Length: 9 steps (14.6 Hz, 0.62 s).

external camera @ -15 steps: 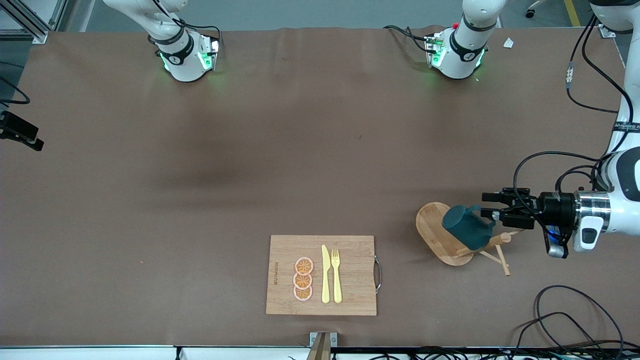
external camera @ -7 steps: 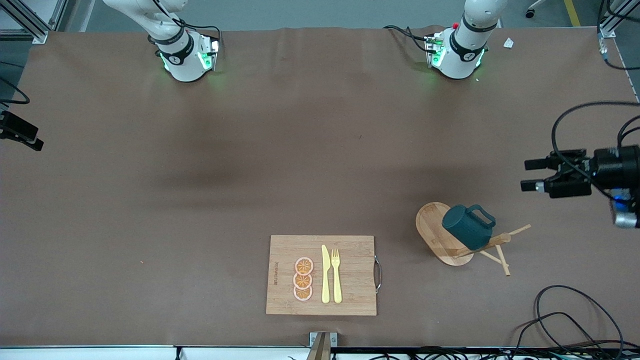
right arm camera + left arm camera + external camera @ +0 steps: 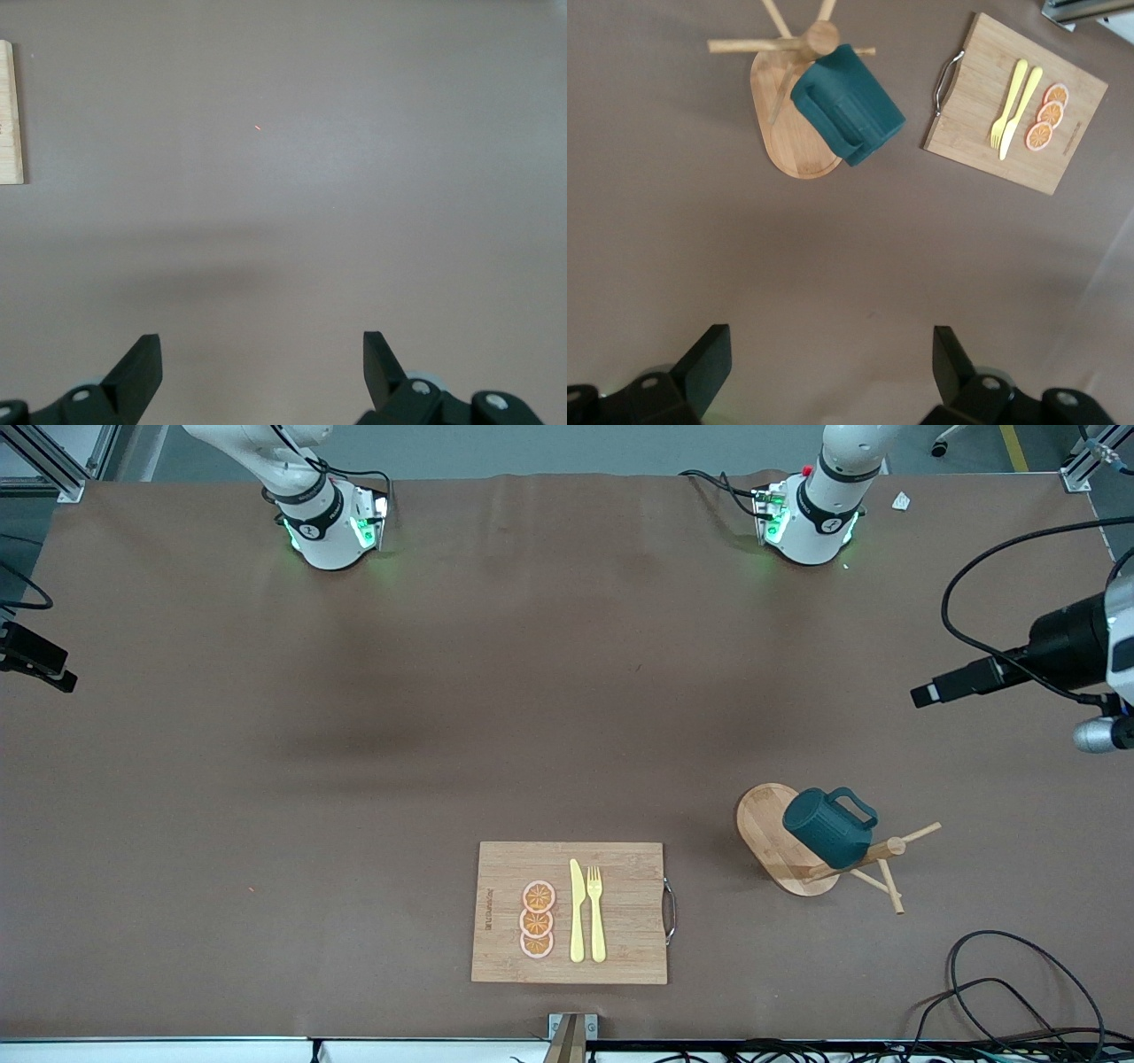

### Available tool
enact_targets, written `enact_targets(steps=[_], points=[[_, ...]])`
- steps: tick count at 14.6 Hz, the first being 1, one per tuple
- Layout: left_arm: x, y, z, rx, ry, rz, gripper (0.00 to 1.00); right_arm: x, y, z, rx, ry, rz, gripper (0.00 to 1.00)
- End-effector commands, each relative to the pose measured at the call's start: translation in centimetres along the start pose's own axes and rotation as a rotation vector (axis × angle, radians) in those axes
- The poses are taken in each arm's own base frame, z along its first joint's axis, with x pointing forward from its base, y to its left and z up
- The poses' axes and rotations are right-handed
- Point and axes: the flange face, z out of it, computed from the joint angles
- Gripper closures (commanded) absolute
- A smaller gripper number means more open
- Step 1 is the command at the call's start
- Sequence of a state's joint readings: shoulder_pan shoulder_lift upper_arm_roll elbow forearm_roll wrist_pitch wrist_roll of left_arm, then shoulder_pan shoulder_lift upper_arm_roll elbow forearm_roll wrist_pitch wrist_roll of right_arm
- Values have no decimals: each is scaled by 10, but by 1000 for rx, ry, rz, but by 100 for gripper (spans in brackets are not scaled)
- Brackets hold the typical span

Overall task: Pass cup and hang on rack
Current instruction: 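Open the left gripper and pull it back from the mug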

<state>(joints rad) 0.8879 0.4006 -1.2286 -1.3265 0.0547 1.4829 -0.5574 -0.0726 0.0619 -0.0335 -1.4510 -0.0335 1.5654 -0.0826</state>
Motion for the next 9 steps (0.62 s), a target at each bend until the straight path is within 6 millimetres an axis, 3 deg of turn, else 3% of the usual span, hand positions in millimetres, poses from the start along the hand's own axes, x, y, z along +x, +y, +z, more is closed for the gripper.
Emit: enact_targets(steps=[1,5,9], points=[[-2,-6,-14,40,37,121,0,-6,2,-4,8,5,-8,0],[-2,-38,-39,122,87,299,0,-6,2,-4,8,5,-8,0],[-11,-28,-43,217,68,297,0,-7,2,-5,8,6,-8,0]])
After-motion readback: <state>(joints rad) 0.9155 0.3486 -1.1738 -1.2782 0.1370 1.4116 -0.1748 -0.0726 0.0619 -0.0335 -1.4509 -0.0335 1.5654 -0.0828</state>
